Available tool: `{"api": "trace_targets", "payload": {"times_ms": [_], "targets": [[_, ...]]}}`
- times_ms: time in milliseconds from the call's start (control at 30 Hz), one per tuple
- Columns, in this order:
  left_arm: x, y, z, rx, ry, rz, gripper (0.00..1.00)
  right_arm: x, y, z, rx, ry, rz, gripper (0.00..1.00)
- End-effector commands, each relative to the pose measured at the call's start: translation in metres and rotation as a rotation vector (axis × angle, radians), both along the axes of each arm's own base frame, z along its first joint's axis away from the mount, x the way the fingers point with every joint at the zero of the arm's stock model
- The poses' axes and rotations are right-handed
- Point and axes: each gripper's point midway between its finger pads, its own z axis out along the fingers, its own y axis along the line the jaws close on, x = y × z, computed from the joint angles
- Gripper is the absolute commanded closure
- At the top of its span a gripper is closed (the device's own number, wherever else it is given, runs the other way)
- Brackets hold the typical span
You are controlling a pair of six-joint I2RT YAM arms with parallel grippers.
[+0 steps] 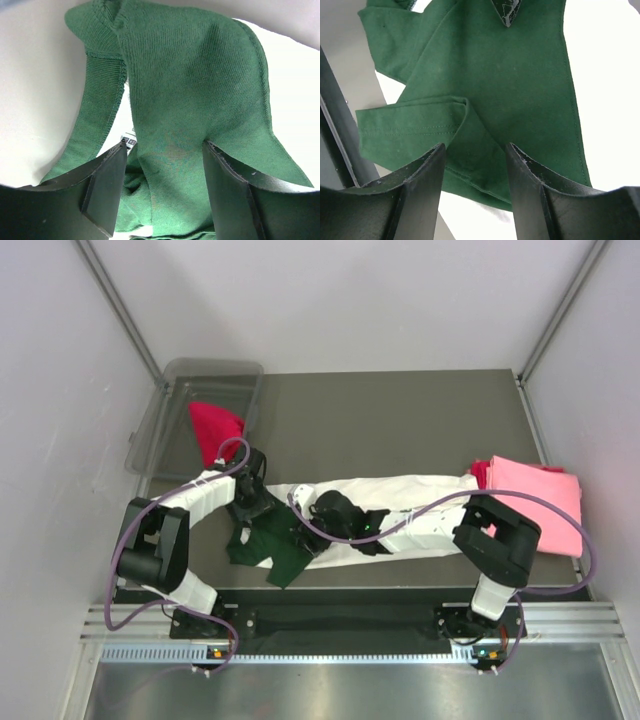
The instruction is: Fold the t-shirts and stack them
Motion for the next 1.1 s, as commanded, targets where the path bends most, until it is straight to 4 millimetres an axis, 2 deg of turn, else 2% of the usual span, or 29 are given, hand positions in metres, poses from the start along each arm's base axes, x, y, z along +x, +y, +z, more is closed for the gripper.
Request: {"api": "trace_targets", "payload": {"times_ms": [0,167,367,567,667,700,733,767,800,833,933,1067], "targets": [[-0.008,0.014,-0.025,0.069,0.048,0.028,0.34,-0.001,0.017,0.044,0.127,-0.063,0.022,0.48],[-0.008,0.016,-0.021,0.077,0.039,0.035,0.35,-0.013,0.019,0.055,0.143,-0.075,0.053,0.47],[-0.005,0.014,-0.015,0.060,0.009,0.041,0.35,-0.009,0.016,0.028,-0.006,-0.127,0.012,0.52],[-0.003,0.014,-0.014,0.065,0.006,0.047,0.36,-0.004,0.017,0.022,-0.040,-0.145,-0.010,0.57],[-0.003,0.014,-0.015,0.063,0.007,0.049,0.36,0.001,0.018,0.021,-0.056,-0.157,-0.029,0.68],[-0.004,0.014,-0.016,0.064,0.011,0.049,0.36,0.002,0.015,0.016,-0.078,-0.157,-0.031,0.78],[-0.004,0.014,-0.016,0.066,0.011,0.048,0.36,0.004,0.016,0.018,-0.079,-0.161,-0.038,0.83],[-0.004,0.014,-0.016,0.067,0.011,0.047,0.36,0.003,0.015,0.017,-0.086,-0.162,-0.035,0.94],[-0.005,0.015,-0.016,0.068,0.012,0.047,0.37,0.002,0.014,0.018,-0.085,-0.161,-0.031,0.98],[-0.004,0.015,-0.016,0.068,0.010,0.049,0.37,0.000,0.011,0.016,-0.088,-0.153,-0.025,1.00],[-0.005,0.016,-0.017,0.073,0.013,0.050,0.37,-0.010,0.008,0.030,-0.040,-0.145,0.003,1.00],[-0.005,0.016,-0.017,0.075,0.013,0.050,0.37,-0.030,-0.009,0.043,0.011,-0.103,0.041,1.00]]}}
